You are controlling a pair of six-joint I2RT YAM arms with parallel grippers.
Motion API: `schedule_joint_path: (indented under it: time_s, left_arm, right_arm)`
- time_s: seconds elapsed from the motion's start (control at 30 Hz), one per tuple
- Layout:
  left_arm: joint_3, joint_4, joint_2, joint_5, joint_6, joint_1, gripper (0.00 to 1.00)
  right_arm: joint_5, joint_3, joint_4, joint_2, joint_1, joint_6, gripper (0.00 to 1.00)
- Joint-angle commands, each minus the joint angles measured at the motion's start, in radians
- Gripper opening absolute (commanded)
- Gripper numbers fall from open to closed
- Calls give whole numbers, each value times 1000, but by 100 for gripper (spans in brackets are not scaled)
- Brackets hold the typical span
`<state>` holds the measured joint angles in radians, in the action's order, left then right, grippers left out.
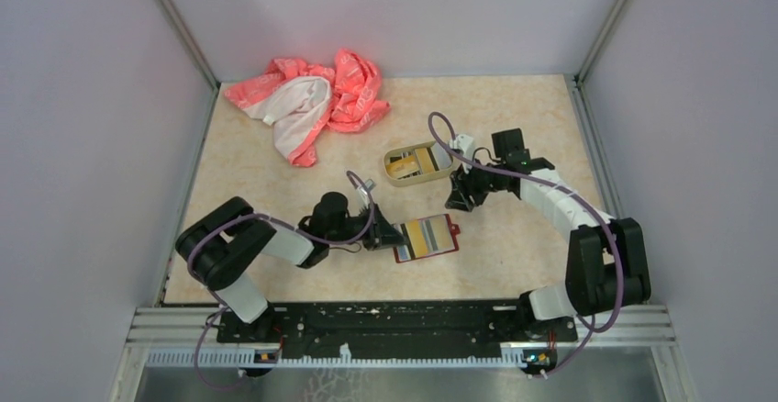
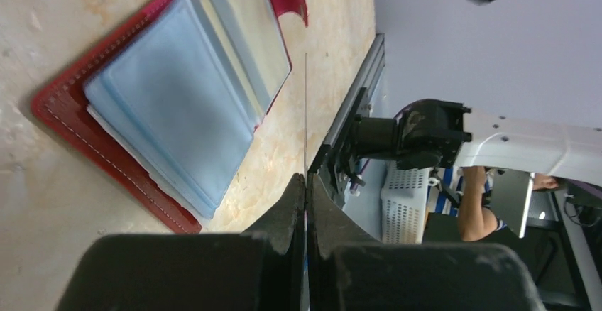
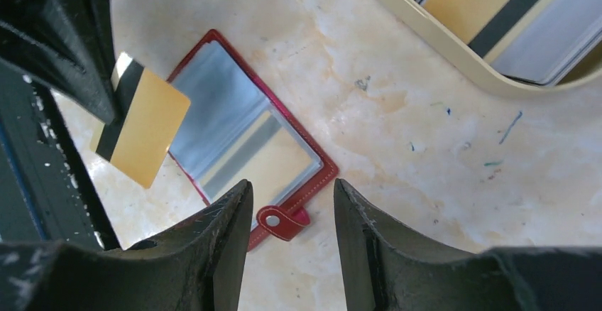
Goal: Put the credit cards into the card holder
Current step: Insert the credit card into the card holder.
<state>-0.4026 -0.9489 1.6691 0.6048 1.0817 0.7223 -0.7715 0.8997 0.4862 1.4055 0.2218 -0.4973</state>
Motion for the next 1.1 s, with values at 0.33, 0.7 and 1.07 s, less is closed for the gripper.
schedule_joint_path:
  time_s: [0.33, 0.7, 1.07]
  left_arm:
    - [48, -134, 43, -372, 45, 118, 0]
    - [18, -179, 120, -418, 58, 137, 0]
    - [8, -229, 197, -405, 87, 138, 0]
  right_arm:
    - [145, -31, -76, 36, 4, 48, 42]
    - [149, -25, -59, 70, 4, 43, 40]
    - [142, -21, -48, 83, 5, 40, 38]
